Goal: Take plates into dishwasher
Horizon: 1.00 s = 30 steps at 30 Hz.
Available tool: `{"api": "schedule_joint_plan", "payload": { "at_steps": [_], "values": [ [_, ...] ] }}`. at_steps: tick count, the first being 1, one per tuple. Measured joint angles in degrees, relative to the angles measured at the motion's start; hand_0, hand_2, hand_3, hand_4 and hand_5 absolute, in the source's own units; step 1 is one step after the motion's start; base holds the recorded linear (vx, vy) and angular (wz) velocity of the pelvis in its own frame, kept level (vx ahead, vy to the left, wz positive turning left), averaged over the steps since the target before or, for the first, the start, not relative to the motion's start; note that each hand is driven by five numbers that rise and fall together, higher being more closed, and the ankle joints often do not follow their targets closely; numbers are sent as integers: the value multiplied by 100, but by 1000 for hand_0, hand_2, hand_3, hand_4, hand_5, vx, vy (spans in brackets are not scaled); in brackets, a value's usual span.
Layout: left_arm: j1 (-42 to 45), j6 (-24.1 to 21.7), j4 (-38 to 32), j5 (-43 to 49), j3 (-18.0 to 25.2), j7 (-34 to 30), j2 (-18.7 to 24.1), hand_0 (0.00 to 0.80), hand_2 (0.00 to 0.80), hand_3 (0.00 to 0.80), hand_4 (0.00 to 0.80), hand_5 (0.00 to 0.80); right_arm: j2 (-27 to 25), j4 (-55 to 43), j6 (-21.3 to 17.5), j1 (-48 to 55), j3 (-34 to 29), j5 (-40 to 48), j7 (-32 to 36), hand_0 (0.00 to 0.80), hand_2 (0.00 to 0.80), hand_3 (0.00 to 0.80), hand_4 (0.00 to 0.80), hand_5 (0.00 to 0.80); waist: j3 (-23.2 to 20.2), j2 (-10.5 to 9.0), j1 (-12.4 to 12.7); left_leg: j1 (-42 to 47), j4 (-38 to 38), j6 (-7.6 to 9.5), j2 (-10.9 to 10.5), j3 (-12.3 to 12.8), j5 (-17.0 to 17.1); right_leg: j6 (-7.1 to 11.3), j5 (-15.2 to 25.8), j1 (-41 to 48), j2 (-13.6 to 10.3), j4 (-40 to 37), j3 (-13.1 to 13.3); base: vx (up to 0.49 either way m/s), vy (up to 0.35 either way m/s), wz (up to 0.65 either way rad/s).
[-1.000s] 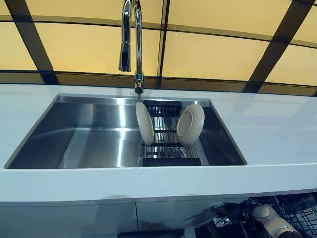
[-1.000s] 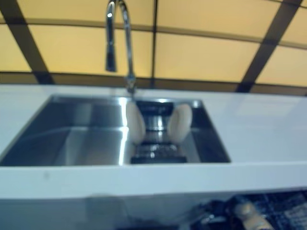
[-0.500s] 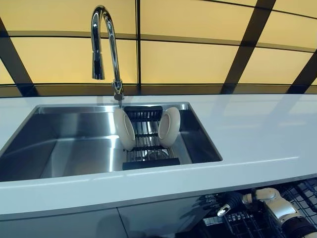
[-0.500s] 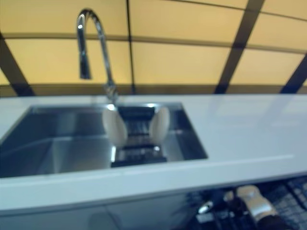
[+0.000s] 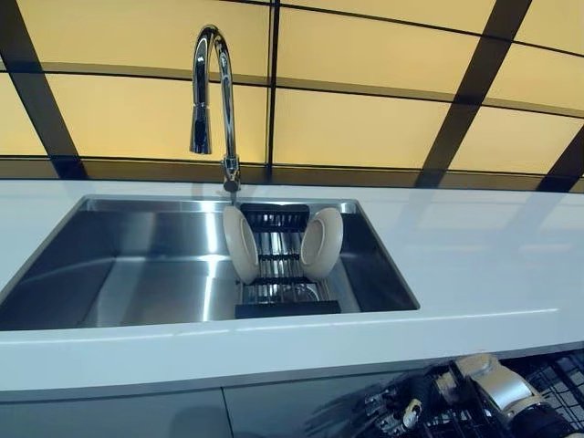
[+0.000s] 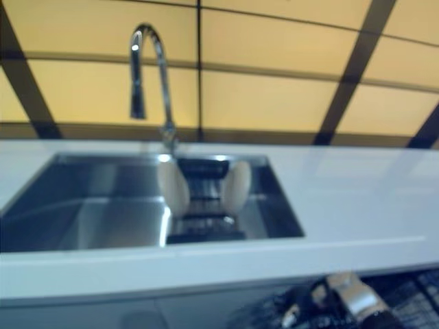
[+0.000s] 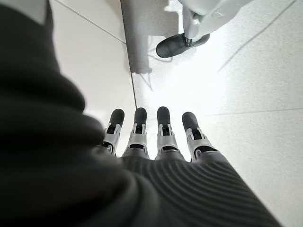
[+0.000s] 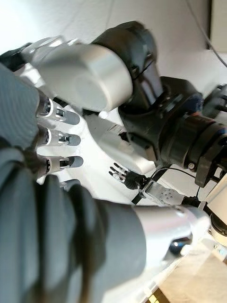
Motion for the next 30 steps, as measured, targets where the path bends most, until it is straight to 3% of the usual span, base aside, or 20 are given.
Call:
{"api": "schedule_joint_plan", "payload": {
  "at_steps": [3, 9, 12, 19, 24, 30],
  "values": [
    [0, 0, 76, -48, -26, -32, 72, 0, 0, 0, 0, 0, -4, -454, 90, 132, 2, 322, 23, 0, 0, 0, 0, 0, -2, 12, -30, -61, -1, -1, 0, 0, 0, -2, -1, -30, -3, -3, 6, 0, 0, 0],
    [3, -19, 106, -137, -99, -37, 83, 0, 0, 0, 0, 0, -4, -1685, 485, 121, 3, 1962, -34, 0, 0, 0, 0, 0, -8, 22, -9, -71, 5, -15, -15, 0, 27, -47, 36, -77, -8, 3, 8, 0, 0, 0],
    [20, -61, 150, -178, -103, -36, 78, 0, 0, 0, 0, 0, -4, -1992, 597, 2, -144, 2951, -502, 0, 0, 0, 0, 0, -1, 32, -9, -68, 5, -8, -26, 0, 30, -47, 36, -74, -20, 2, 8, 0, 0, 0],
    [75, -178, 171, -213, -104, -34, 26, 0, 0, 0, 0, 0, -403, -1844, 688, -492, -1086, 4287, -1661, 0, 0, 0, 0, 0, 10, 49, -65, -62, 2, 22, -23, 7, 8, -24, 19, -76, -18, -3, 18, 0, 0, 0],
    [222, -256, 174, -219, -97, -30, -36, 0, 0, 0, 0, 0, -1008, -1510, 678, -1137, -1482, 4580, -1916, 0, 0, 0, 0, 0, 3, 71, -162, -50, 3, 8, -22, 17, 17, -24, 19, -60, -13, -4, 25, 0, 0, 0],
    [280, -389, 177, -219, -83, -27, -127, 0, 0, 0, 0, 0, -1392, -401, 536, -1814, -1704, 4731, -2479, 0, 0, 0, 0, 0, 3, 69, -147, 18, 3, 13, -16, 17, -9, -30, 10, 5, -9, -8, 23, 0, 0, 0]
  ]
}}
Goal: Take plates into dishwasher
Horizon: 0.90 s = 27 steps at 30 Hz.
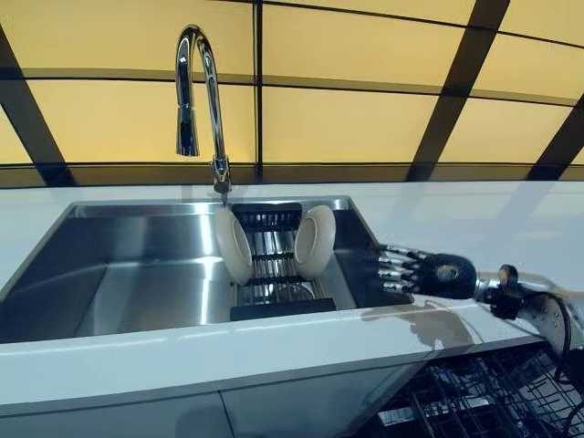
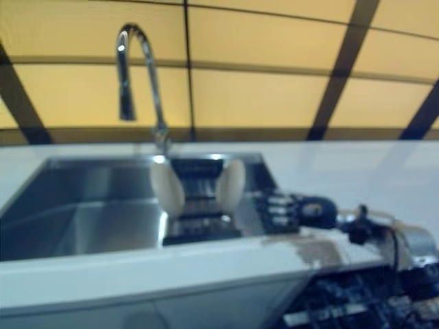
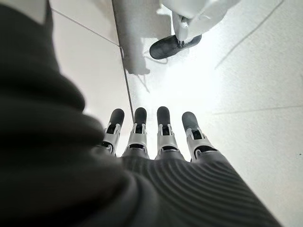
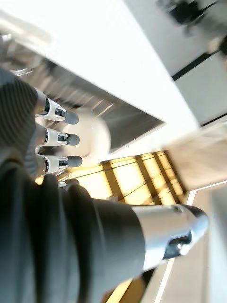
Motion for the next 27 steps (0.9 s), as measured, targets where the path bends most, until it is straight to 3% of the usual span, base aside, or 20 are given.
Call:
{"api": "schedule_joint_plan", "payload": {
  "at_steps": [8, 13, 19, 27],
  "values": [
    [70, -3, -4, 5, 5, 4, -17, 0, 0, 0, 0, 0, -58, 865, -806, -482, -199, 308, -1926, 0, 0, 0, 0, 0, 1, 6, 15, 0, 4, -22, 4, -1, 11, -14, -9, 2, 9, 0, -4, 11, -4, 0],
    [76, 12, -28, 3, -51, 51, -95, 0, 0, 0, 0, 0, -140, 1502, -1143, -1200, 40, -707, -3519, 0, 0, 0, 0, 0, 23, 31, 97, 1, 6, -27, -3, -4, 15, -14, -8, 4, 5, 0, -15, 63, -16, 0],
    [73, 63, -81, 5, -287, 105, -221, 0, 0, 0, 0, 0, -215, 1882, -926, -2282, 930, -1407, -4577, 0, 0, 0, 0, 0, 140, 82, 182, -88, 18, -27, -2, -91, 31, -14, -8, -19, -3, -2, -111, 41, -25, 7],
    [-77, 231, -285, 1, -580, 104, -247, 0, 0, 0, 0, 0, -142, 2338, -190, -3162, 1706, -1584, -4835, 0, 0, 0, 0, 0, 331, 51, 500, -389, 48, -19, -41, -391, 160, -56, 17, -207, -15, 19, -383, -15, -6, 20]
  ]
}}
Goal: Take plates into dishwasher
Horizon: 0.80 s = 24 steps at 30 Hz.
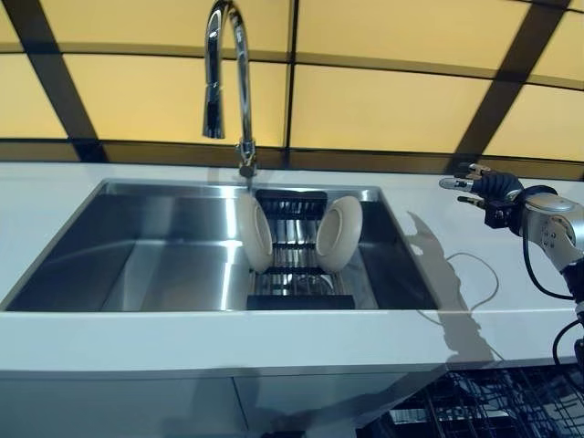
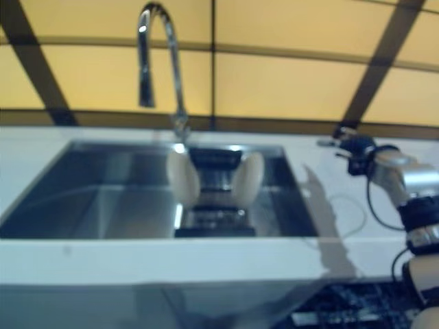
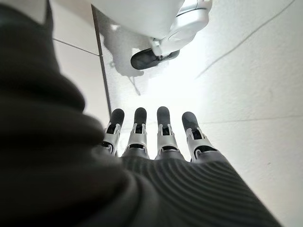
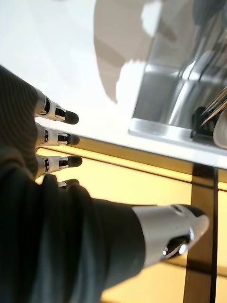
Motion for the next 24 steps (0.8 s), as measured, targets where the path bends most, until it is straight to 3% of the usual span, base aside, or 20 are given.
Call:
{"api": "schedule_joint_plan", "payload": {
  "at_steps": [8, 24],
  "values": [
    [-56, 72, -47, -167, -88, 3, 10, 0, 0, 0, 0, 0, 368, 150, 365, -249, 187, 151, -71, 0, 0, 0, 0, 0, 209, -9, 132, -112, -1, 30, -53, -248, 23, -2, -29, 4, -60, -10, -242, -22, 17, 15],
    [-145, 90, -41, -268, -82, 103, 50, 0, 0, 0, 0, 0, 662, 186, 601, -412, 207, 462, -274, 0, 0, 0, 0, 0, 457, -50, 133, -193, 1, 45, -84, -317, 64, 1, -36, -38, -89, 2, -316, -9, 8, 3]
  ]
}}
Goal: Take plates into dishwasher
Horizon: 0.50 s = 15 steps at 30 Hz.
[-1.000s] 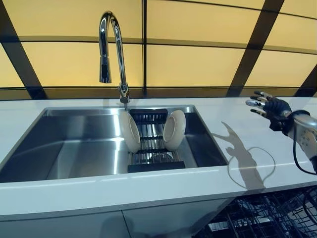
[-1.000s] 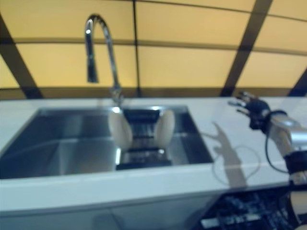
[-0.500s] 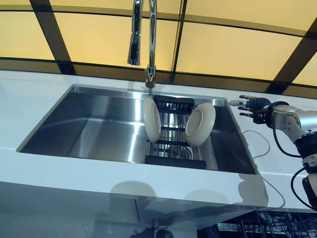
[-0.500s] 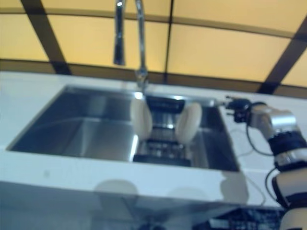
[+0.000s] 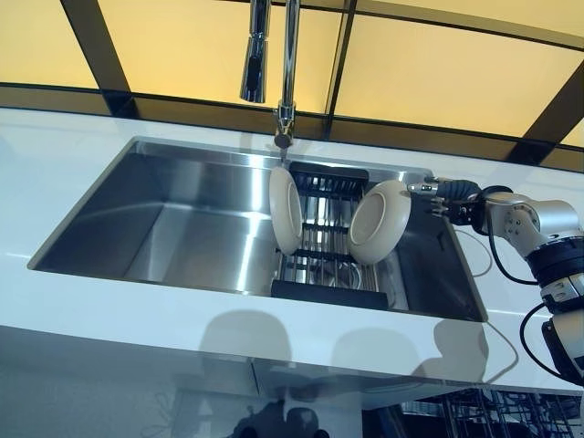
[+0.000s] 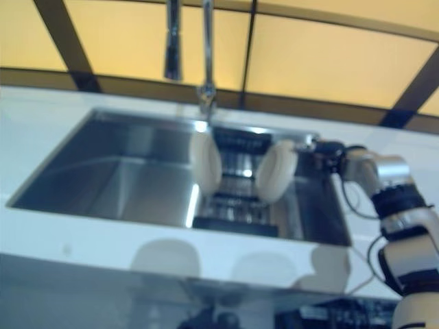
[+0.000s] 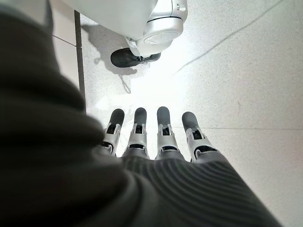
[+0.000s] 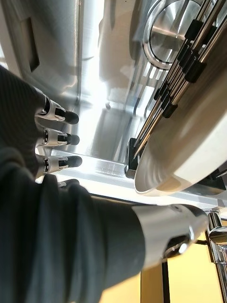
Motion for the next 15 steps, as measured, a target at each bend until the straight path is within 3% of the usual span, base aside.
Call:
{"api": "schedule_joint_plan", "payload": {
  "at_steps": [15],
  "values": [
    [0, -55, 1, 0, 1, 2, 7, 0, 0, 0, 0, 0, 10, 41, 137, 0, 0, -5, 174, 0, 0, 0, 0, 0, 51, -80, -1, 40, -1, -1, 3, 25, 1, 0, 0, 43, 1, 0, 16, 0, 0, 0]
  ]
}}
